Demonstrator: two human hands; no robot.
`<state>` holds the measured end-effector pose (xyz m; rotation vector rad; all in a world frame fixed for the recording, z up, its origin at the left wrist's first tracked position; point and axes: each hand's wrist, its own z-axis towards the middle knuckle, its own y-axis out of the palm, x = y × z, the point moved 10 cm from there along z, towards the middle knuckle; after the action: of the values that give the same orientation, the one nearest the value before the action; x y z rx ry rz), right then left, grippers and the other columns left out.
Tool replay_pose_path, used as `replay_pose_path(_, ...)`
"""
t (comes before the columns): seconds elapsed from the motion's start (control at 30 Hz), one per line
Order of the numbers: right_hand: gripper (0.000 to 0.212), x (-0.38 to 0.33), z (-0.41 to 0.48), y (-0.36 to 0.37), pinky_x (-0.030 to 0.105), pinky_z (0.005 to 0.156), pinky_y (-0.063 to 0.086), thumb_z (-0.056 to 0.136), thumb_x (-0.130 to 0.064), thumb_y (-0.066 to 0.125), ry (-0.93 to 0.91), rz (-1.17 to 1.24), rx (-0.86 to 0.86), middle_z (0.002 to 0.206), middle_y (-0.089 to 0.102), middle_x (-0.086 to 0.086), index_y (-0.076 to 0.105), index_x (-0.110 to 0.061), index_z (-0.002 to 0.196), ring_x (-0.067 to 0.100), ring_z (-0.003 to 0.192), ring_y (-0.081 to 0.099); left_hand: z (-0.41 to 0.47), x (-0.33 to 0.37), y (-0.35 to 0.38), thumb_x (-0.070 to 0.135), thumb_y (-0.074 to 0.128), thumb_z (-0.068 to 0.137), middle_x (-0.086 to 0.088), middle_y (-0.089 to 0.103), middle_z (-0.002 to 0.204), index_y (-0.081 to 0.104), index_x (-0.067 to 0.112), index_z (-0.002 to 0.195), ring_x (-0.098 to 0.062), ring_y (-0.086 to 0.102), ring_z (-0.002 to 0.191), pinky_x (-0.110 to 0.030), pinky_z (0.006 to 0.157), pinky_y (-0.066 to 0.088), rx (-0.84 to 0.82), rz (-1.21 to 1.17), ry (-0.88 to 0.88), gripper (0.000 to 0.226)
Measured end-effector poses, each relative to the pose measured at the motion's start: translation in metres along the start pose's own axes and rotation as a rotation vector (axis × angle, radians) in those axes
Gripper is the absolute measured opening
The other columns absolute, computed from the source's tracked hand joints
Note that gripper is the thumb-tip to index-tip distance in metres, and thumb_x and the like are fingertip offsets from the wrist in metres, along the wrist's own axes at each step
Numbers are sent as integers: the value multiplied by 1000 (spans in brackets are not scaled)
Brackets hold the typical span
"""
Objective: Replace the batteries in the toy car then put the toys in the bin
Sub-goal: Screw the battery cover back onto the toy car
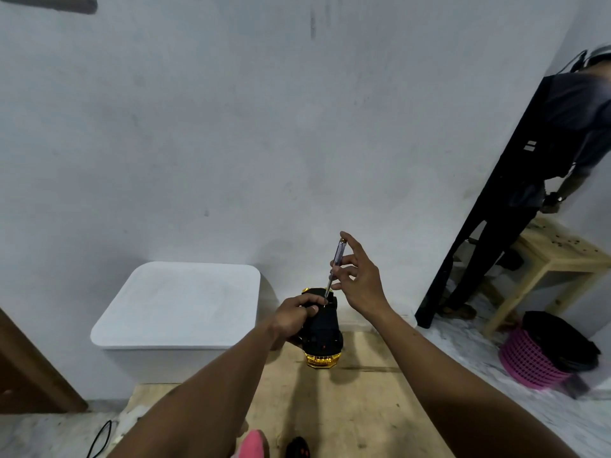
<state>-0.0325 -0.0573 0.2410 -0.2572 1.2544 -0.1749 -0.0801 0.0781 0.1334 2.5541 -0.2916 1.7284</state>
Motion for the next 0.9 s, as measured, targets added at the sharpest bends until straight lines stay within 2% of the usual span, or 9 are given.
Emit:
replay_pose_path(0.17, 74, -3, 1, 1, 33, 68, 62, 89, 5, 57, -14, -24, -7, 93, 64, 14, 41, -44, 143, 23, 77, 69, -1, 1, -1, 16, 45, 103, -4, 65, 108, 67, 29, 111, -19, 65, 80, -26, 47, 52, -3, -8, -1, 27)
replay_pose_path(0.27, 76, -1, 1, 1, 37, 69, 63, 88, 6, 56, -16, -43, -18, 92, 64, 12, 41, -45, 143, 22, 77, 69, 0, -1, -1, 16, 45, 103, -4, 66, 109, 68, 29, 111, -20, 66, 83, -28, 49, 54, -1, -12, -9, 27)
replay_pose_path(0.7, 74, -6, 2, 6, 45, 73, 62, 90, 3, 50, -67, -126, -97, 100, 65, 6, 39, -48, 141, 19, 86, 69, 6, -1, 2, 18, 45, 103, -2, 67, 103, 68, 31, 111, -20, 67, 76, -27, 52, 53, -3, 27, -17, 27)
replay_pose_path(0.9, 70, -8, -1, 8, 43, 76, 60, 92, 0, 46, -106, -191, -86, 97, 64, -1, 37, -49, 141, 14, 85, 67, 7, -4, 1, 20, 45, 103, -1, 68, 102, 68, 32, 110, -19, 66, 75, -28, 55, 53, -3, 46, -18, 27)
